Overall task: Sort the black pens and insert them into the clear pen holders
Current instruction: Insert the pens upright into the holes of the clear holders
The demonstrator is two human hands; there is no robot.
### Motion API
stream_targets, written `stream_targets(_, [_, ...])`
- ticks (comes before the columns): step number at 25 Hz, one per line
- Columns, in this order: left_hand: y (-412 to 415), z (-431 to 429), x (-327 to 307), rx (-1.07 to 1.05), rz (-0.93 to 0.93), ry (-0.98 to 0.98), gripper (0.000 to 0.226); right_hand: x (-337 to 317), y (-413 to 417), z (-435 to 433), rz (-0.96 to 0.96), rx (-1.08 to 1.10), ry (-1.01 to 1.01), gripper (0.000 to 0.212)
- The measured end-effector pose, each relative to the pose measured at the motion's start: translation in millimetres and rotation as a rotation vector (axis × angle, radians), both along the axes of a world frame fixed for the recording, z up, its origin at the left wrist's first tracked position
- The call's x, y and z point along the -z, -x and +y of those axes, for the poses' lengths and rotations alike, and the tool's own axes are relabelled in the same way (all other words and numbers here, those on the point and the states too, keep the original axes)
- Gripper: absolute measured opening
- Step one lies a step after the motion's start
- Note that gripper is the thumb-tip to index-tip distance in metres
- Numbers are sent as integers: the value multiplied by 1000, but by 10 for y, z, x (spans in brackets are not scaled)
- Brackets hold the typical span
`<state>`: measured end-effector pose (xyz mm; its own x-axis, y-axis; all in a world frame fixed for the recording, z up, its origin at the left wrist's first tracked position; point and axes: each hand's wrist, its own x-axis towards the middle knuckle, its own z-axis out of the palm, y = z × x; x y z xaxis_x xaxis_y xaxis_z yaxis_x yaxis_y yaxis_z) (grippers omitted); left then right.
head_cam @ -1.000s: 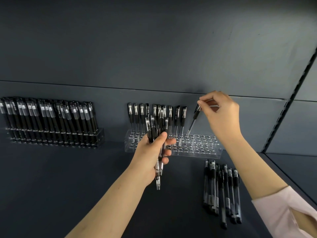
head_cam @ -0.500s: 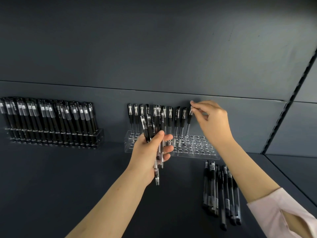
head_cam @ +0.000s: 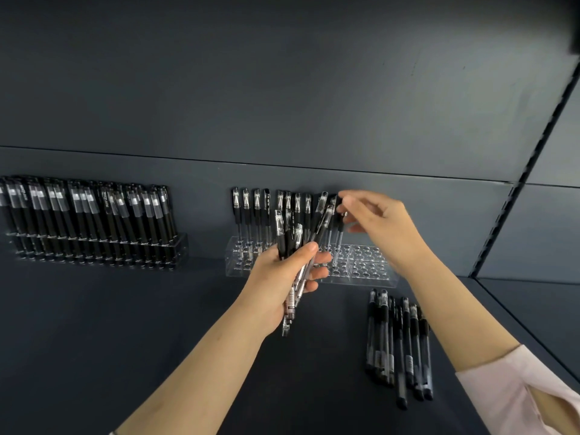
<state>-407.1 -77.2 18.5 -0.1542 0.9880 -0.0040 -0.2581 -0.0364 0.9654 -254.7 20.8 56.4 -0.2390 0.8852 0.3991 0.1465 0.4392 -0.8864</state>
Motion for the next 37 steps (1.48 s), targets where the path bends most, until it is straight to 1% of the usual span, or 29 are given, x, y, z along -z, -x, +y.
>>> stream_targets(1, [-14, -8, 3, 20, 9, 2, 19, 10, -4, -42, 24, -75, 81, 16])
stream_targets(3, [-39, -28, 10, 58, 22, 3, 19, 42, -13, -99, 90, -152, 176, 14])
stream_targets(5, [-57, -33, 17, 80, 10, 11, 20, 68, -38, -128, 166, -178, 216, 13])
stream_targets(8, [-75, -33, 26, 88, 8, 20, 20, 76, -84, -156, 178, -164, 223, 17])
stream_targets(9, [-78, -29, 32, 77, 13, 26, 20, 67, -92, -162, 201, -122, 206, 14])
stream_targets(11, [-65, -12, 47, 23, 32, 39, 20, 25, -123, -144, 331, 24, 145, 9])
stream_targets(13, [-37, 7, 55, -22, 65, 39, 21, -21, -201, -113, 443, 199, 40, 12])
stream_targets(14, [-23, 16, 57, -28, 80, 30, 21, -35, -247, -104, 449, 273, -25, 13])
stream_targets(16, [-24, 35, 65, -34, 97, -5, 19, -37, -326, -90, 385, 379, -155, 14])
stream_targets(18, [-53, 49, 78, -35, 98, -49, 14, -39, -349, -97, 273, 444, -247, 15])
stream_targets(19, [-66, 52, 81, -32, 82, -63, 11, -44, -336, -105, 225, 456, -279, 15])
stream_targets(21, [-72, 49, 85, -20, 57, -83, 15, -43, -290, -114, 161, 445, -322, 15])
stream_targets(24, [-51, 39, 94, -10, 124, -141, 20, -46, -222, -111, 116, 413, -354, 21])
stream_targets(28, [-52, 38, 92, -35, 153, -186, 21, -64, -169, -73, 95, 371, -369, 29])
stream_targets(33, [-97, 53, 138, -68, 145, -191, 23, 2, -167, 23, 69, 357, -374, 20])
stream_targets(37, [-105, 51, 153, -70, 182, -227, 23, -8, -167, 73, 64, 353, -376, 18])
